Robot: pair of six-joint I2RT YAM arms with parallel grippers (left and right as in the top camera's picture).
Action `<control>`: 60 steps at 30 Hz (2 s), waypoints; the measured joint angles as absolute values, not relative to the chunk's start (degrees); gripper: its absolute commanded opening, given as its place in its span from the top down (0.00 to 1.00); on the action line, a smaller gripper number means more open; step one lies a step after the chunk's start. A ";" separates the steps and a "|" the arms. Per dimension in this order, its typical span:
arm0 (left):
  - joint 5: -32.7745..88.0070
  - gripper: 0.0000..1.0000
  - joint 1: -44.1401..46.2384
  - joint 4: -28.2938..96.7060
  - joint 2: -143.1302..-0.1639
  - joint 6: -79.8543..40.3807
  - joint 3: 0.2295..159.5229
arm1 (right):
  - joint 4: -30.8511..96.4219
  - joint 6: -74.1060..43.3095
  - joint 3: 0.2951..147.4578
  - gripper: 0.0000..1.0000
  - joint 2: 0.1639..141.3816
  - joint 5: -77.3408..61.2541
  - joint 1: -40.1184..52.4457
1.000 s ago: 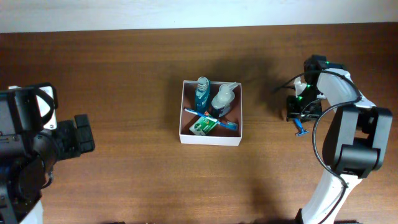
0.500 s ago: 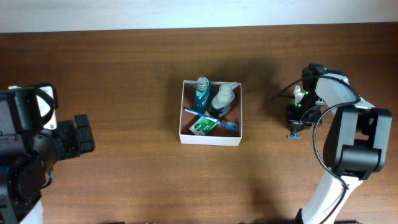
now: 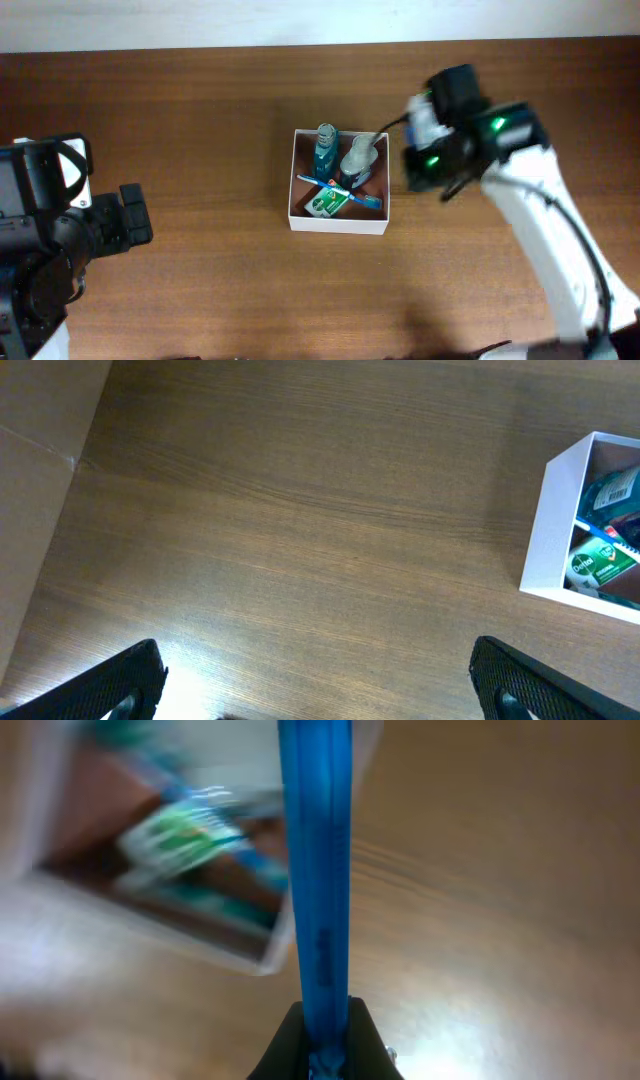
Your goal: Pack container
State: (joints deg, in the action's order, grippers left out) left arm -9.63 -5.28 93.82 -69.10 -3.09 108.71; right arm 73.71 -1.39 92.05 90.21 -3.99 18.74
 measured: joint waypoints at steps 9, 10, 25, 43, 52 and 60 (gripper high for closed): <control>-9.65 0.01 -5.28 93.78 -69.10 -3.09 108.71 | 65.28 25.30 91.37 0.96 98.24 -1.04 34.33; -9.65 0.01 -5.28 93.82 -69.10 -3.09 108.71 | 64.51 28.01 91.31 0.96 100.14 -0.64 34.20; -9.65 0.01 -5.28 93.80 -69.10 -3.09 108.71 | 74.52 17.67 105.78 0.01 98.63 -0.08 33.58; -9.65 0.00 -5.28 93.89 -69.10 -3.09 108.71 | 79.09 -2.09 113.34 0.01 67.35 -3.90 7.57; -9.63 0.01 -5.28 93.95 -69.10 -3.09 108.71 | 61.04 -0.91 77.91 0.01 35.66 -3.99 -4.82; -9.63 0.01 -5.28 93.93 -69.10 -3.09 108.71 | 43.97 -2.61 38.76 0.01 15.11 -6.52 -4.95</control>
State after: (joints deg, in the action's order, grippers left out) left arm -9.63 -5.28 93.93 -69.10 -3.09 108.71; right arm 43.97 -2.61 38.76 15.11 -6.52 -4.95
